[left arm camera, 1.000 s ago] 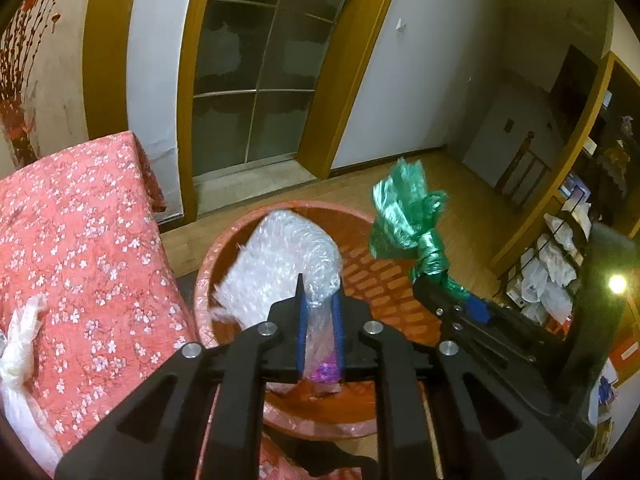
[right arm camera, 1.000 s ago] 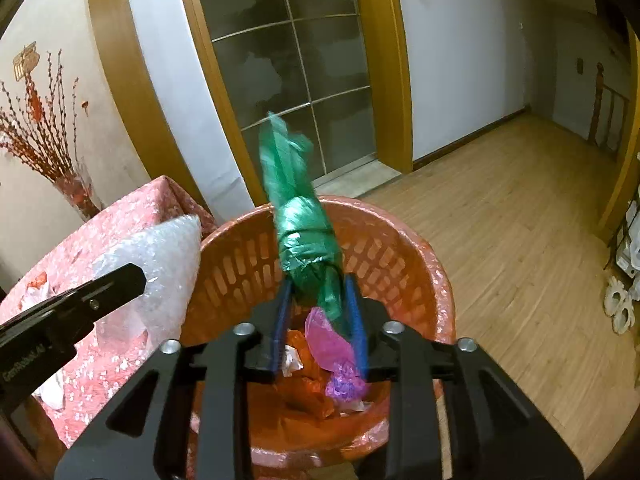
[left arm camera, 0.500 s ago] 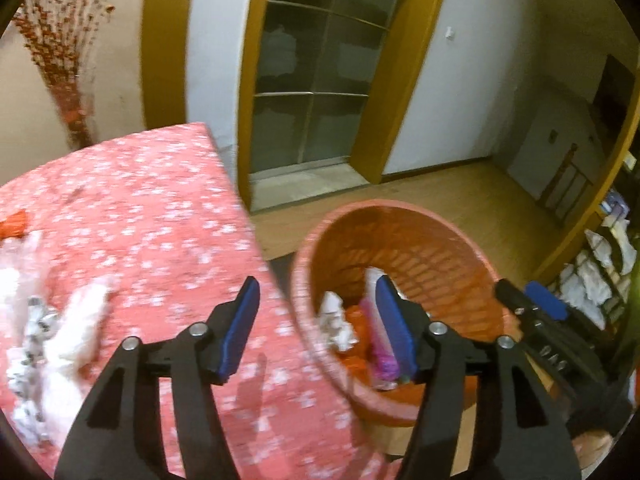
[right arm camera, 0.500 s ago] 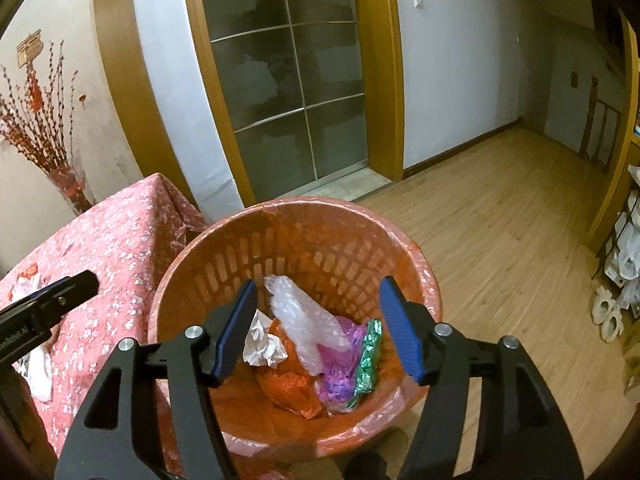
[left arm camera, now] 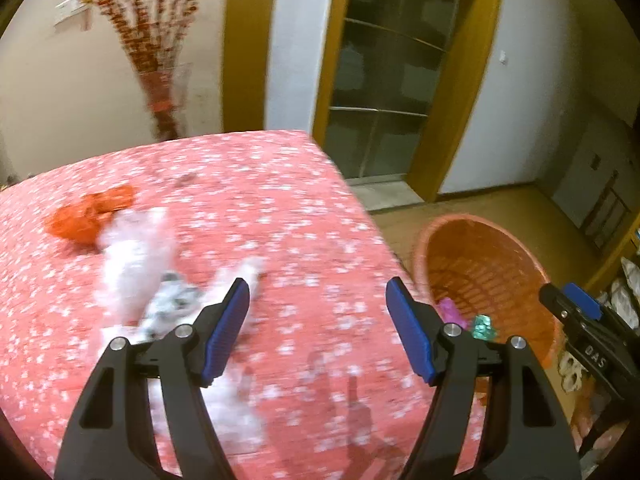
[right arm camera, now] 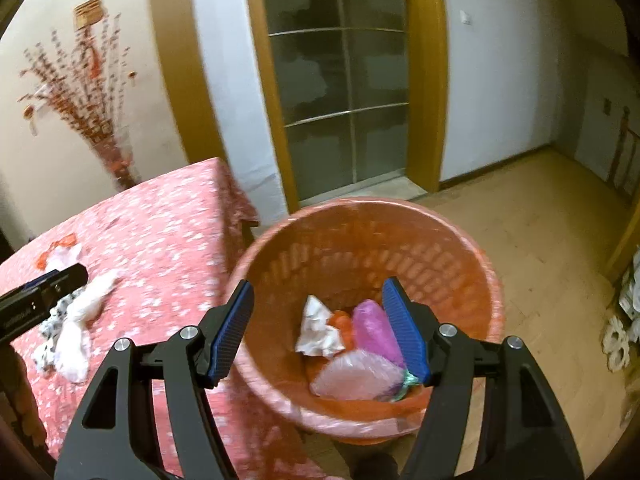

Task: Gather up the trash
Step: 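Return to the table and grasp the orange bag with the left gripper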

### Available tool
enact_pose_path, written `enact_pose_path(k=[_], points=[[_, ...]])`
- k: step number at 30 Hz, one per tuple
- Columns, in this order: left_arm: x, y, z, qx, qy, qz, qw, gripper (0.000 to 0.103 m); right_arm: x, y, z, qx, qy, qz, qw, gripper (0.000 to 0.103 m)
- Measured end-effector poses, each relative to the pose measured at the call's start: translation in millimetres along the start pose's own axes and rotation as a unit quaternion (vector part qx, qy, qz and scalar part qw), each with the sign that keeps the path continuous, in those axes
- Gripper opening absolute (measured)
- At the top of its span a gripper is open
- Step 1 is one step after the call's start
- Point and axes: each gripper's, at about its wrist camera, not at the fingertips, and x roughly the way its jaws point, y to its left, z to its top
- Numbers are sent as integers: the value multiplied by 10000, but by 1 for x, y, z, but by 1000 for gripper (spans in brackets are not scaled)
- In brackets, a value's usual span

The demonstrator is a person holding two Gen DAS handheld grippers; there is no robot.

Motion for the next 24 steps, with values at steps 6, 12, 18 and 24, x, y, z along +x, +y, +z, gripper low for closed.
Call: enact_pose_path(k=[6,12,18,24], points=[[-15,71,10,-347,-190,583,9975,71,0,39,-3,-306,55,313,9990,67],[-10,160,37,-818,-397,1390,9861,71,14,77,-6,-542,209,582,9966,67],[40,211,63,-1016,-144,1444,9842,71,28,114,-10,-852,382,788,9925,66],[92,234,68,-1041,396,1273,9856,75,41,136,-12,-1020,505,897,9894,66]])
